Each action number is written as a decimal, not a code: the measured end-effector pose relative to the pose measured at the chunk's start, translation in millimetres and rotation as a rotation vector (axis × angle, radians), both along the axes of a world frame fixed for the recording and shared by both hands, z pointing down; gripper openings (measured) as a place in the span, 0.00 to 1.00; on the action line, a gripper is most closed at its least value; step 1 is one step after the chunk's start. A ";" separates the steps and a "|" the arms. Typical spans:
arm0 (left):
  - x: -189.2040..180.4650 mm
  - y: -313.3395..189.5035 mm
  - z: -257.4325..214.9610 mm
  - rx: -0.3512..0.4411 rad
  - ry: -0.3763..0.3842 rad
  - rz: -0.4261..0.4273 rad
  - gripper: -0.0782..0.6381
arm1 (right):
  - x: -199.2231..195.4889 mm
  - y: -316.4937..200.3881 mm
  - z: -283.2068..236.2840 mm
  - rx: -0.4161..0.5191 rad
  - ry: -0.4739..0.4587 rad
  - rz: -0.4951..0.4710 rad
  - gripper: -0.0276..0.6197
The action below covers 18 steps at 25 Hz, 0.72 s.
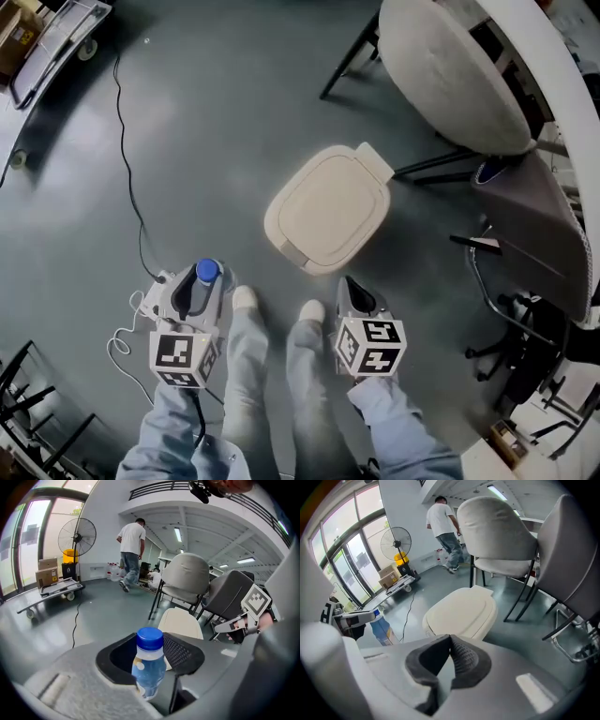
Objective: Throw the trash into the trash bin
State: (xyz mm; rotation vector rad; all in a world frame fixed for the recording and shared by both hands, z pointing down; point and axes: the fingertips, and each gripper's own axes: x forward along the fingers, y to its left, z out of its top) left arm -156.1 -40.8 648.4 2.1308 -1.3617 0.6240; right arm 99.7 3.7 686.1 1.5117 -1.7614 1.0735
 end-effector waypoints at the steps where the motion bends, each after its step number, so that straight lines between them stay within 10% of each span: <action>1: -5.1 -0.3 3.6 -0.006 -0.007 0.001 0.36 | -5.6 -2.0 4.2 -0.003 -0.001 -0.009 0.05; 18: -115.2 6.6 44.9 -0.069 -0.074 -0.127 0.36 | -75.6 -28.3 55.9 -0.066 0.010 -0.106 0.05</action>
